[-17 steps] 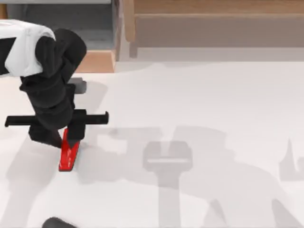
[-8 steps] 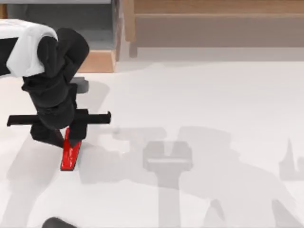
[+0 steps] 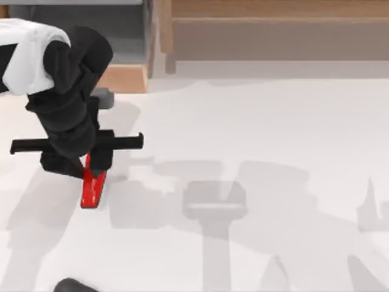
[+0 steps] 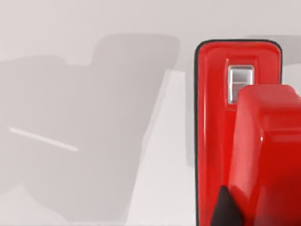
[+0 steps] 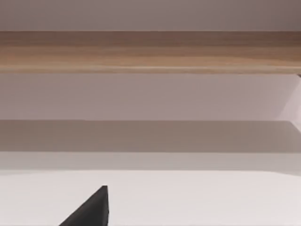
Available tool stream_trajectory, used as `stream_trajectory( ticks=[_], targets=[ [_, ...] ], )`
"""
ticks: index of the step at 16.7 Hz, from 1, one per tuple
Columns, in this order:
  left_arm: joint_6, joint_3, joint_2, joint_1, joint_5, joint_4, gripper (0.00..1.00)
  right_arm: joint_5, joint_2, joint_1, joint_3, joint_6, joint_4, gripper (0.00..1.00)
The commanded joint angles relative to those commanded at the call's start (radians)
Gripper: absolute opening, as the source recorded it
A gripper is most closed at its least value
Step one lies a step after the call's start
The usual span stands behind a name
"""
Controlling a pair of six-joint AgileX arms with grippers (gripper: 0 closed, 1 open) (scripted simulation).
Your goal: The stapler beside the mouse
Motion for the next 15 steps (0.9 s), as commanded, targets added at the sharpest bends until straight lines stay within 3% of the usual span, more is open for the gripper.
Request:
stream_trajectory(
  ticks=[15],
  targets=[
    [0.002,-0.052,0.039,-0.001,0.000,0.074,0.00,0.000,0.000,0.000,0.000,0.000,0.000,1.00]
  ],
)
